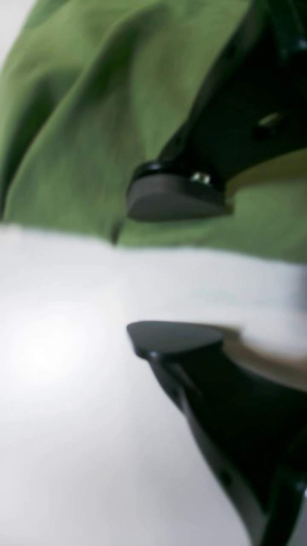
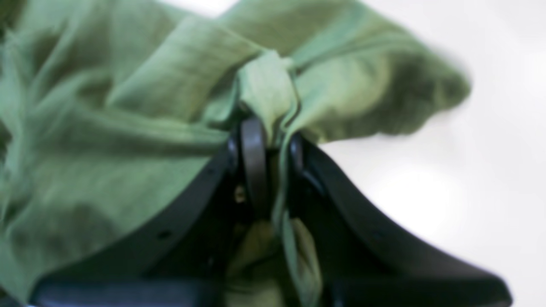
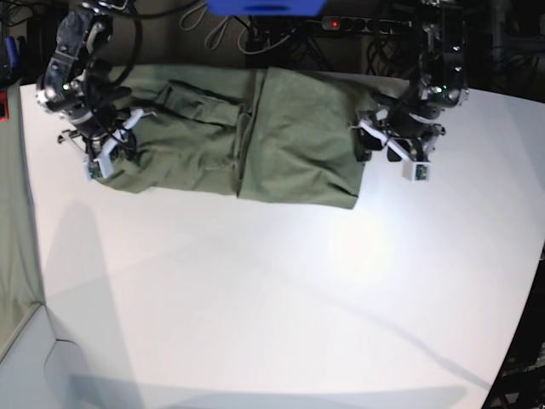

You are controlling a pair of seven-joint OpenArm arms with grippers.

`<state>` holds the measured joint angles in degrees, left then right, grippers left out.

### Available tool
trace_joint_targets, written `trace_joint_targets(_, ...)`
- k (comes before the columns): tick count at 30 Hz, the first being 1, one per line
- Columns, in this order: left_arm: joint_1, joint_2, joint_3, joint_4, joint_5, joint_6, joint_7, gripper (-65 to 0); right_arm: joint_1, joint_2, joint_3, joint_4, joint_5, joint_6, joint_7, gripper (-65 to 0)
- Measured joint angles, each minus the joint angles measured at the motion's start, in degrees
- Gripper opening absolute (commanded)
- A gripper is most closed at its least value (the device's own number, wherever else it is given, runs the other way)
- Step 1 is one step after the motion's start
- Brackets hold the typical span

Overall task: Layout the t-shirt on the table in an organized manner, then fold the t-shirt properly
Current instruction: 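Grasp the shirt end with the right gripper and fold it toward the left gripper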

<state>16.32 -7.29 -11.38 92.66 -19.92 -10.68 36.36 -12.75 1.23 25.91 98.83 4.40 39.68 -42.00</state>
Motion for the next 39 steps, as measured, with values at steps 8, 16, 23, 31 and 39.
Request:
trace_joint_targets(8, -0.2, 1.9, -3.1, 0.0, 0.3, 0.1, 0.5, -28.4, 1.6, 0.3, -5.0, 12.8, 0.8, -0.7, -7.9, -65.0)
trace_joint_targets(16, -0.2, 1.9, -3.3, -0.1, 0.3, 0.2, 0.3, -28.4, 0.8, 0.0, -20.8, 15.3, -11.4, -7.5, -10.5, -65.0)
trace_joint_targets(23, -0.2, 1.9, -3.5, -0.1, 0.3, 0.2, 0.3, -28.4, 0.5, -3.3, -33.8, 15.7, -21.2, -11.5, -10.8, -65.0)
trace_joint_targets(31, -2.4, 1.9, -3.5, -2.9, 0.2, 0.1, -0.9, -28.4, 1.2, -8.8, -47.7, 15.7, -34.6, -11.7, -16.6, -65.0)
trace_joint_targets(39, -3.4, 1.9, -3.6, -4.1, -0.1, 0.1, -1.7, -28.4, 9.0, -9.7, -58.1, 14.4, -38.3, -11.7, -30.9, -65.0)
